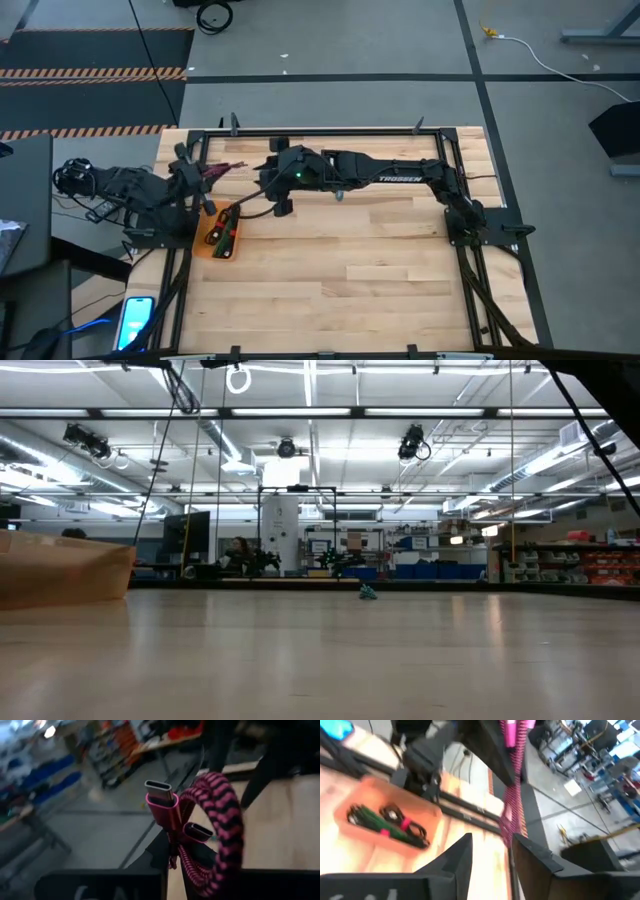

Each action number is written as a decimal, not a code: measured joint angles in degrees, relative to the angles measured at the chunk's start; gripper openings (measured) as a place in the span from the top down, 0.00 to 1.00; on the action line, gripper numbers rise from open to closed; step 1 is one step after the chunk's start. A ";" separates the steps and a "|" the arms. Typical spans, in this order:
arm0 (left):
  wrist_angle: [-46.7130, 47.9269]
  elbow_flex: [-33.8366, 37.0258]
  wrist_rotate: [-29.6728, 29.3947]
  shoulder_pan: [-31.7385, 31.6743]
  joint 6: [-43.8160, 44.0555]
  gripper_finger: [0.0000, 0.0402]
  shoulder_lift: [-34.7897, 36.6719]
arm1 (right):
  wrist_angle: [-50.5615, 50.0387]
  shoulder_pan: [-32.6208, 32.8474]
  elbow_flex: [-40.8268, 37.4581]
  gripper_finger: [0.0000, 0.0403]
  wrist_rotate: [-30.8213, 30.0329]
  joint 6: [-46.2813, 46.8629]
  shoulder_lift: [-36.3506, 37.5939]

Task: Pick and place USB-C Cables
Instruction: Put the pink USB cable into the orange bin

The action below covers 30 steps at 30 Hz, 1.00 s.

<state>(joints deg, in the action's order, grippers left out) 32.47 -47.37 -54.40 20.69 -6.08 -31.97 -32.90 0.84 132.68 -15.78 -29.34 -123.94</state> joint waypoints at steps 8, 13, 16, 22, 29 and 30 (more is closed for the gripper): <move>22.66 -2.20 5.67 -0.01 24.11 0.93 -2.06 | -15.08 -0.09 0.02 0.62 -7.85 2.55 3.12; 37.43 -9.52 12.29 0.00 36.57 0.93 -8.19 | -25.22 -1.31 0.02 0.63 -8.52 9.87 6.05; 42.72 -13.35 16.85 0.07 39.13 0.93 -13.35 | -30.28 -2.52 0.02 0.63 -8.67 13.91 7.80; 53.76 -16.54 27.83 0.07 45.21 0.93 -21.72 | -38.55 -4.01 0.02 0.63 -8.63 19.50 11.60; 51.78 -12.94 30.26 1.53 45.54 0.92 -24.59 | -40.72 -4.00 0.02 0.63 -8.63 20.37 15.61; 51.09 -12.40 30.27 1.86 45.78 0.93 -24.88 | -40.60 -4.00 0.02 0.63 -8.63 20.36 16.00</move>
<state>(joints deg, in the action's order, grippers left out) 83.55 -59.77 -24.13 22.54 39.70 -56.85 -73.50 -3.16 132.70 -24.40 -8.97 -107.94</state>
